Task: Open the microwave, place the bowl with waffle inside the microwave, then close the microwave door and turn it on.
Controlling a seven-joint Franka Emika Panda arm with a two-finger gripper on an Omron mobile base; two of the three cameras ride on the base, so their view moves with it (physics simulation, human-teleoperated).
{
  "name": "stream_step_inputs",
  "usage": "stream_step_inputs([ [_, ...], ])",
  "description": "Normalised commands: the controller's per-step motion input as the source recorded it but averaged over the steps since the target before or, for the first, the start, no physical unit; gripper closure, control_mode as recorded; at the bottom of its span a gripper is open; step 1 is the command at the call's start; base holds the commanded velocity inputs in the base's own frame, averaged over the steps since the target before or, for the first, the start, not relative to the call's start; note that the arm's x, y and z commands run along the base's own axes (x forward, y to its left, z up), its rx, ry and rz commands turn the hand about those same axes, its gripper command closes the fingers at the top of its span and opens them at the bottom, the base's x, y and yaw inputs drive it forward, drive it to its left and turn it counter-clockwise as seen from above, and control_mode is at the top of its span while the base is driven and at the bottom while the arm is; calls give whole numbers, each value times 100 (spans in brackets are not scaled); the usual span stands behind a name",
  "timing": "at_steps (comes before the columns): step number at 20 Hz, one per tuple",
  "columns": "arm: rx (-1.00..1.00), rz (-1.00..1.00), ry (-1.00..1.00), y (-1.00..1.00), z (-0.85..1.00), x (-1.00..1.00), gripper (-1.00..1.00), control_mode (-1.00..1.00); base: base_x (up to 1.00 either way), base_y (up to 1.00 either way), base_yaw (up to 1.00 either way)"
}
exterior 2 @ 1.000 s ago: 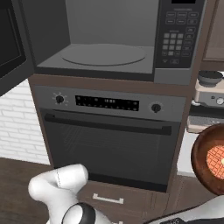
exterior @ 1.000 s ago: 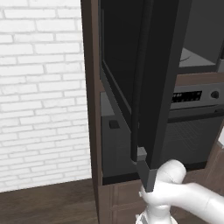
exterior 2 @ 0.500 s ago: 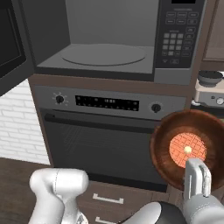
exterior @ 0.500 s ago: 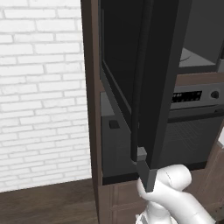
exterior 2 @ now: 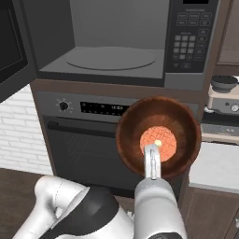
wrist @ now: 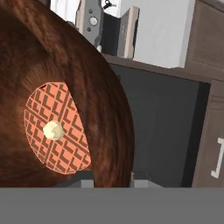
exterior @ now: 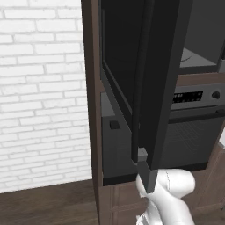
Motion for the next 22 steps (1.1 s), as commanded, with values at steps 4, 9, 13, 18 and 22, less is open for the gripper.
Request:
stream_step_inputs([
  [4,-1,-2,0,94,23,34,100,-100,0,0,0],
  [9,0,-3,-6,78,39,28,100,-100,0,0,0],
  [13,0,0,-3,64,50,15,100,-100,0,0,0],
  [18,-3,5,0,57,52,3,100,-100,0,0,0],
  [22,-6,2,0,61,56,0,100,-100,0,0,0],
])
